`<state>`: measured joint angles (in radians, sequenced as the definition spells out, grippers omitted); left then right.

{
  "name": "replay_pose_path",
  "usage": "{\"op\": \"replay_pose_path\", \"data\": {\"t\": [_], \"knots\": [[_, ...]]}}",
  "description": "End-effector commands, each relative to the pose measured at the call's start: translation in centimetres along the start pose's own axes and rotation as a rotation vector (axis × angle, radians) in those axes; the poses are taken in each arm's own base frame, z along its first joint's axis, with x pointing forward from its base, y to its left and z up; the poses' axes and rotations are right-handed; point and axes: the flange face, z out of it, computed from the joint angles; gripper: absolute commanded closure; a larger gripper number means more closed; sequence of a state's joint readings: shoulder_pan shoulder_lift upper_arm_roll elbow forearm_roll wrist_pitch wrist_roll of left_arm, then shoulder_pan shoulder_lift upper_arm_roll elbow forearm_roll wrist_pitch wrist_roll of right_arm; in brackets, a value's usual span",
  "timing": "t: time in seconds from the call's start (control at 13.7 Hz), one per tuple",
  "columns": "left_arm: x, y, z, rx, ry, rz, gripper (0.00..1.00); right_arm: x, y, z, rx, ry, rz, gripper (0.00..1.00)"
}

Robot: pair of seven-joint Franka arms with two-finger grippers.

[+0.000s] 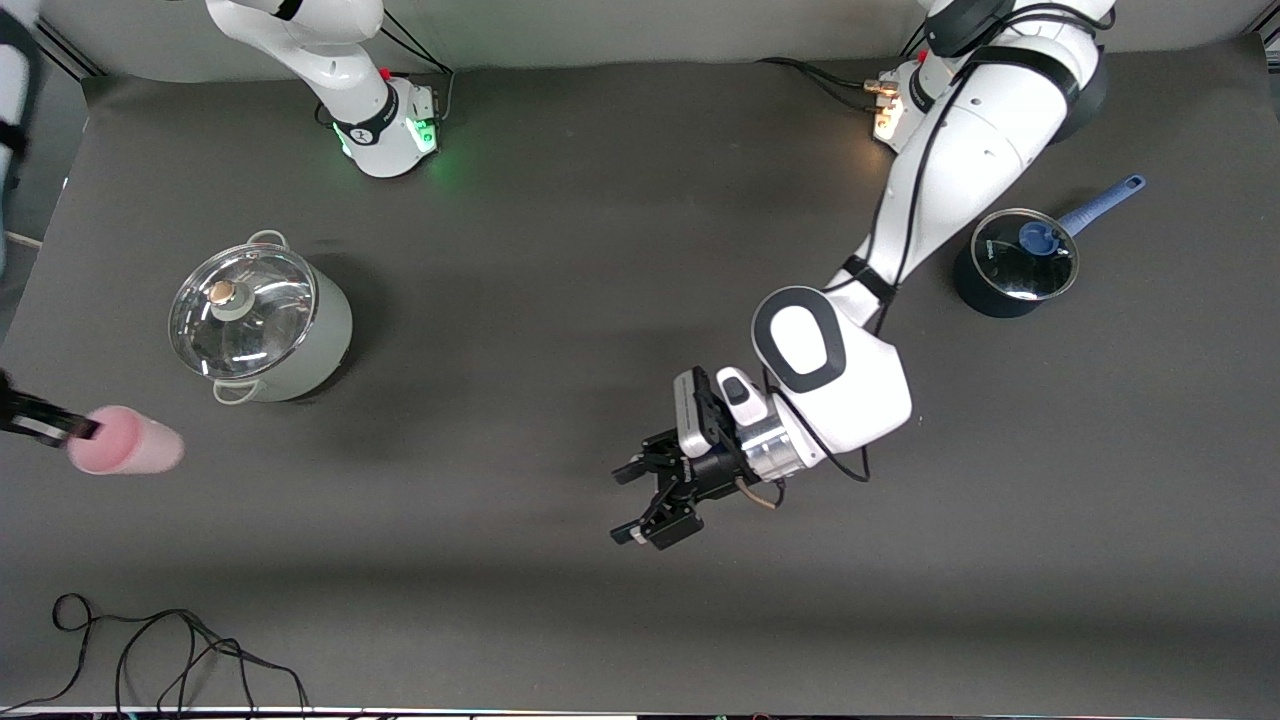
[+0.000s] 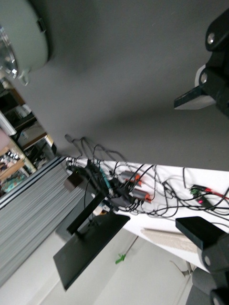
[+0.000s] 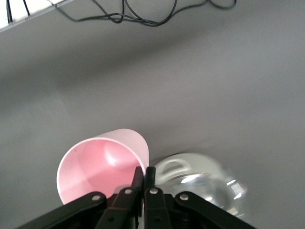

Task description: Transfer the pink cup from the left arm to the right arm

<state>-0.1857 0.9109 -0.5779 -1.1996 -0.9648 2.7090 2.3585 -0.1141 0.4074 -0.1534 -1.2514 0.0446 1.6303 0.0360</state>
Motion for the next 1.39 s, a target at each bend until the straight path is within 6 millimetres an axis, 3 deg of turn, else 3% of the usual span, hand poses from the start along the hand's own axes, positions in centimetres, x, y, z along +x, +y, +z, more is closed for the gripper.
{"op": "replay_pose_path", "data": {"t": [0.0,0.15,0.22,0.29,0.51,0.66,0.8,0.95,1.17,1.31], "knots": [[-1.3,0.1,-2.1,-0.113,-0.056,0.030,0.00,0.5,1.7,0.0,0.017,0.013,-0.232,1.00],[-1.1,-0.9,-3.7,-0.242,-0.116,0.011,0.00,1.0,1.5,0.7,0.012,0.042,-0.267,1.00],[0.1,-1.5,-4.5,-0.307,-0.151,-0.006,0.00,1.5,0.9,2.0,0.012,0.051,-0.275,1.00],[1.6,-2.1,-5.4,-0.363,-0.193,-0.025,0.00,2.4,0.1,4.3,0.010,0.056,-0.287,1.00],[2.6,-2.2,-8.4,-0.539,-0.370,-0.141,0.00,4.8,-2.2,11.8,0.004,0.056,-0.340,1.00],[3.7,-1.7,-9.8,-0.622,-0.563,-0.230,0.00,5.3,-3.0,14.9,0.055,0.040,-0.341,1.00],[6.6,-1.6,-11.7,-0.654,-0.746,-0.363,0.00,6.1,-3.8,18.6,0.050,0.041,-0.346,1.00],[8.3,-2.3,-14.1,-0.629,-0.917,-0.445,0.00,6.5,-4.3,21.4,0.043,0.031,-0.351,1.00],[9.2,-3.9,-19.2,-0.575,-1.099,-0.643,0.00,6.8,-4.3,24.2,0.037,0.027,-0.350,1.00],[8.8,-4.4,-21.2,-0.500,-1.206,-0.837,0.00,6.9,-4.4,26.4,0.034,0.017,-0.350,1.00]]}}
